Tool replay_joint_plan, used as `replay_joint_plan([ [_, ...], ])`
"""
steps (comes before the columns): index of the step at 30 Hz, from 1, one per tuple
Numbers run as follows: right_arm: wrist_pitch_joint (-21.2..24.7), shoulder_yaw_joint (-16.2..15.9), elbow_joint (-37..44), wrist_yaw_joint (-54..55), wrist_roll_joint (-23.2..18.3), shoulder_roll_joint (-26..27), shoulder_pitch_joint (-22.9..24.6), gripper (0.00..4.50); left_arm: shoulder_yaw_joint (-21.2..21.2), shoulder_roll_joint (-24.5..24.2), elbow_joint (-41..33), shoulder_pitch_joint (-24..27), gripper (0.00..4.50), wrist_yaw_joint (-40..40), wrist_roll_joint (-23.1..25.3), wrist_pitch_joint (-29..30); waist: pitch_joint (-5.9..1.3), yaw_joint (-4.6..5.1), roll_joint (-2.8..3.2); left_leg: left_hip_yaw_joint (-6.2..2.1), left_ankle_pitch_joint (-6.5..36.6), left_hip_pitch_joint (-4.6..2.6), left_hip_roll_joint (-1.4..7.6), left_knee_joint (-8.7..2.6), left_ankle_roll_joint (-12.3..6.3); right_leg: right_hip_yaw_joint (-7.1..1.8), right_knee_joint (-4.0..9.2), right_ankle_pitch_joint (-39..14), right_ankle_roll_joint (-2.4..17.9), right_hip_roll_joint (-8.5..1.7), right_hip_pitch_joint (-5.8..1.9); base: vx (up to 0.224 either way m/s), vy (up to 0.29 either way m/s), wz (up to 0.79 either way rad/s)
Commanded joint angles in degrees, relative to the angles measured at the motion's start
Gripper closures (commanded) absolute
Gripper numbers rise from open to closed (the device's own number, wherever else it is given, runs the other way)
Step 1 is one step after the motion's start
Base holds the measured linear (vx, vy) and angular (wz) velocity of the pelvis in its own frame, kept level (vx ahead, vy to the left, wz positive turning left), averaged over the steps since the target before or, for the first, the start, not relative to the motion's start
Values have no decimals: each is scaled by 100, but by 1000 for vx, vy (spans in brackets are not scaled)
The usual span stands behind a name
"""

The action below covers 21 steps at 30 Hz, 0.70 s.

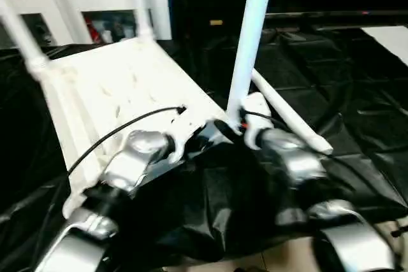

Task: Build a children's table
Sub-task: Rotate leg to tighten

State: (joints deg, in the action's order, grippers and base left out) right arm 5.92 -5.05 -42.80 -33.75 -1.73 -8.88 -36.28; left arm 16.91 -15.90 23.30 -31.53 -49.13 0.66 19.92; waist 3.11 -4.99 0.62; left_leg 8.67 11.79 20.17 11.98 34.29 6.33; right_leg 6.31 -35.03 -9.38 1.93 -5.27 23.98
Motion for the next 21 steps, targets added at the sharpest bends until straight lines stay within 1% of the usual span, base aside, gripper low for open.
replay_joint_plan([
  [1,104,-158,333,-572,-31,-195,117,49,110,-47,-363,6,450,-438,-209,-271,-417,5,4,81,635,40,71,-374,-482,-310,379,-1050,1141,-288,-425,0,0,0],
  [3,144,-344,682,-1190,-116,-462,276,49,149,-195,-497,80,450,-713,-266,-308,-413,-27,-3,74,645,42,86,-382,-485,-309,377,-1044,1127,-284,-431,0,0,0],
  [4,167,-406,811,-1403,-159,-560,328,49,172,-259,-537,106,450,-810,-268,-361,-413,-32,4,76,653,36,83,-379,-482,-308,378,-1063,1129,-281,-423,0,0,0],
  [5,229,-475,1001,-1714,-243,-690,396,49,200,-346,-588,135,450,-950,-284,-379,-409,-31,37,79,726,31,78,-376,-477,-303,390,-1100,1126,-265,-416,0,0,0],
  [6,276,-514,1126,-1906,-299,-771,440,49,217,-400,-620,152,450,-1037,-296,-390,-400,-36,24,79,763,36,84,-385,-471,-306,401,-1144,1111,-270,-420,0,0,0],
  [7,358,-541,1238,-2065,-343,-833,474,49,225,-448,-643,169,450,-1121,-319,-420,-404,-49,19,77,794,24,85,-387,-461,-308,401,-1201,1099,-277,-419,0,0,0],
  [8,392,-574,1319,-2206,-367,-887,502,49,234,-501,-680,197,450,-1228,-355,-442,-407,-58,20,68,792,37,87,-390,-451,-304,402,-1253,1082,-281,-429,0,0,0],
  [9,351,-611,1345,-2285,-348,-921,513,49,245,-548,-715,218,450,-1321,-387,-418,-402,-53,6,73,788,41,84,-390,-440,-306,405,-1275,1077,-282,-422,0,0,0],
  [12,390,-735,1414,-2512,-290,-993,546,49,343,-722,-834,289,450,-1642,-433,-344,-404,-62,15,69,725,36,90,-393,-396,-305,397,-1299,1083,-284,-413,0,0,0],
  [13,390,-738,1416,-2516,-289,-994,547,49,345,-725,-837,291,450,-1649,-434,-343,-405,-62,2,70,720,33,89,-394,-387,-305,393,-1293,1084,-278,-410,0,0,0],
  [14,416,-798,1467,-2586,-274,-1017,569,66,373,-781,-875,320,450,-1756,-446,-324,-405,-57,-12,69,706,43,92,-397,-379,-306,388,-1279,1082,-280,-419,0,0,0],
  [16,438,-834,1496,-2608,-280,-992,576,86,379,-819,-896,347,450,-1826,-456,-316,-406,-57,5,67,694,33,91,-395,-374,-305,386,-1248,1097,-278,-408,0,0,0],
  [18,509,-843,1536,-2626,-310,-973,579,92,372,-830,-905,359,450,-1829,-457,-319,-402,-54,1,70,701,42,82,-394,-370,-305,394,-1289,1069,-276,-417,0,0,0],
  [19,538,-849,1552,-2643,-315,-973,580,105,368,-832,-902,359,450,-1827,-458,-324,-400,-55,-24,72,703,40,81,-397,-363,-303,401,-1346,1037,-275,-419,0,0,0],
  [21,577,-863,1565,-2684,-323,-973,584,129,355,-825,-879,359,450,-1802,-447,-342,-400,-57,-13,71,705,39,80,-396,-348,-307,404,-1418,1004,-280,-415,0,0,0],
])
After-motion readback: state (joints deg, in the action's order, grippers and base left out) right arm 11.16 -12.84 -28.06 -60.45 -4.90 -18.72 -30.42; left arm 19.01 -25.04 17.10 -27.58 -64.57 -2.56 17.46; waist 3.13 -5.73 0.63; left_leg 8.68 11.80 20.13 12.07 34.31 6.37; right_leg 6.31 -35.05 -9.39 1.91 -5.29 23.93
